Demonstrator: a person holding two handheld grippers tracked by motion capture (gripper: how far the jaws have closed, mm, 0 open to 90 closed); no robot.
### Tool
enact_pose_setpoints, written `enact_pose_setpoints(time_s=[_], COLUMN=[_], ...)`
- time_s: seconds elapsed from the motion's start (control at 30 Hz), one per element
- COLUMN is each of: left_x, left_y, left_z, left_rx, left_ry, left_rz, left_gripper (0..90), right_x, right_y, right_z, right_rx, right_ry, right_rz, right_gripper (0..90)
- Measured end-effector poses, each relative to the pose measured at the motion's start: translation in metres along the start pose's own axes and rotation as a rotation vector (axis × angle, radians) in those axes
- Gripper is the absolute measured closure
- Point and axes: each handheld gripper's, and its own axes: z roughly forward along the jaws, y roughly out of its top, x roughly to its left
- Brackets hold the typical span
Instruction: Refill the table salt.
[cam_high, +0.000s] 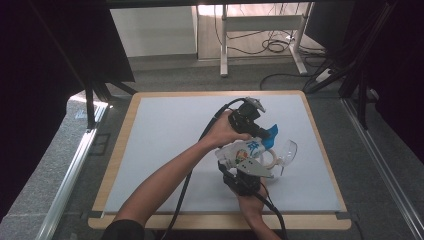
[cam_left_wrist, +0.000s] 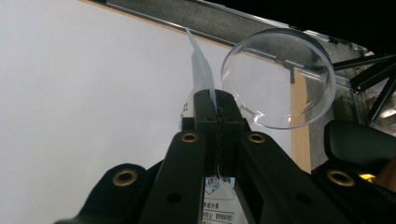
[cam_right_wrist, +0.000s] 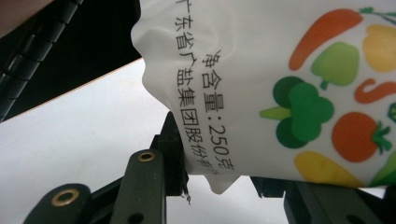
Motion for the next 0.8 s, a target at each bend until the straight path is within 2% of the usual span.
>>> enact_pose_setpoints(time_s=[0.8], left_x=[-0.0012], left_y=[0.0021], left_z=[-0.0011], left_rx=[0.005], left_ry=[0.009], left_rz=[0.001], left_gripper=[90.0], right_x=[0.0006], right_y=[0.0034], right_z=[-0.0035], right_rx=[-0.018], right_ry=[0.008], right_rz=[0.005], right_gripper=[62.7])
